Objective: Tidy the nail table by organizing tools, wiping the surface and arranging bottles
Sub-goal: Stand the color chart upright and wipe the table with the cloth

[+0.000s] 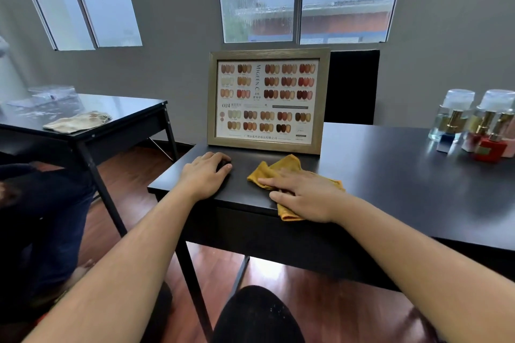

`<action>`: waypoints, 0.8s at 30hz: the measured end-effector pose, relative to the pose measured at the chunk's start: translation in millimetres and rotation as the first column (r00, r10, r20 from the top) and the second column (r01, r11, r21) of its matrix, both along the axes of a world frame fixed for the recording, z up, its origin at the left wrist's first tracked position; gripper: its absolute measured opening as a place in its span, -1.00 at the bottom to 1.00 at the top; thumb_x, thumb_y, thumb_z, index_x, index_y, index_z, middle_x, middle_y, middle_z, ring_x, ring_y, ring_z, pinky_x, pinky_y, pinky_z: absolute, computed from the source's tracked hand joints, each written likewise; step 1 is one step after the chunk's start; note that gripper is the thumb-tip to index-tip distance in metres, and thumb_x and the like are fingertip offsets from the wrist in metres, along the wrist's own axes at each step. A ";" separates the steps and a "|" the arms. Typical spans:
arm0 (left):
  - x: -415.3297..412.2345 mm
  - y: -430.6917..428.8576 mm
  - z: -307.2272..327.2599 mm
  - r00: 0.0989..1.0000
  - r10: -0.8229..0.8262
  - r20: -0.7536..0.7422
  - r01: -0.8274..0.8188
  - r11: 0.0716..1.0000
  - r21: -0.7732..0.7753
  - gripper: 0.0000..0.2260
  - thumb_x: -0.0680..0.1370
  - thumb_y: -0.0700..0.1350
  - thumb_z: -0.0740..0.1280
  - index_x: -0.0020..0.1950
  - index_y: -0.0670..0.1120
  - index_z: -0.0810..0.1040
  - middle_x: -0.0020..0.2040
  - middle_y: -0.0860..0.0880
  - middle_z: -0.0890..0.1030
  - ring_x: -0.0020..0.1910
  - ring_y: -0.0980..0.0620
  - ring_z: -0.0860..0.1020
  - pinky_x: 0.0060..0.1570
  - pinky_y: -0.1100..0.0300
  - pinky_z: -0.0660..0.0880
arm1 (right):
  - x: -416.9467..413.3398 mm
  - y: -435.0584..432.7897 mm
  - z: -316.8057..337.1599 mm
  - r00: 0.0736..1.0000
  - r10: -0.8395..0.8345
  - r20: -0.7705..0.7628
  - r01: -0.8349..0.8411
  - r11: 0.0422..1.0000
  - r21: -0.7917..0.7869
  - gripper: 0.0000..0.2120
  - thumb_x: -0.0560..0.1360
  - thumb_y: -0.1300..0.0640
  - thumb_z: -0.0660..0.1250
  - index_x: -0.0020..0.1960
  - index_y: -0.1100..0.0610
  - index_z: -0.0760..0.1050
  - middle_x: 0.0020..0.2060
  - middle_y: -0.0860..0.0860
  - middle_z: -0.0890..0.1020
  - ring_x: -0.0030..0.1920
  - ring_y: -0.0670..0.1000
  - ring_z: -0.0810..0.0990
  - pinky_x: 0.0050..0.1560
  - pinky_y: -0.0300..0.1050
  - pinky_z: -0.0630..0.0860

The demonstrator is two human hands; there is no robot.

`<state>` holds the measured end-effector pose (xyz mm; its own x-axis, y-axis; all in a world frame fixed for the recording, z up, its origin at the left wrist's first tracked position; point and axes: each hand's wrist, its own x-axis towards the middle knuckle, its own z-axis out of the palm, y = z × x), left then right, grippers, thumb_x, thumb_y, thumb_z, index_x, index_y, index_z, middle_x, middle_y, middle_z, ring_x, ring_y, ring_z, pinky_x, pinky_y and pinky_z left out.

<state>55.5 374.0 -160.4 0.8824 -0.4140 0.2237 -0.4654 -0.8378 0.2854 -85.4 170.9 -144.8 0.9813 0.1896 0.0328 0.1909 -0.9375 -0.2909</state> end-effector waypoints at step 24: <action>-0.6 -0.6 -1.8 1.000 -0.001 0.001 0.001 1.000 0.016 -0.68 0.61 0.12 0.06 0.31 0.12 0.39 0.32 0.00 0.44 0.33 -0.03 0.37 0.23 0.02 0.31 | -27.9 2.4 -6.7 0.994 -0.083 0.068 0.095 0.977 -0.189 -0.45 0.62 -0.15 -0.08 0.56 -0.01 -0.04 0.57 0.04 -0.01 0.55 0.02 -0.06 0.51 -0.06 -0.08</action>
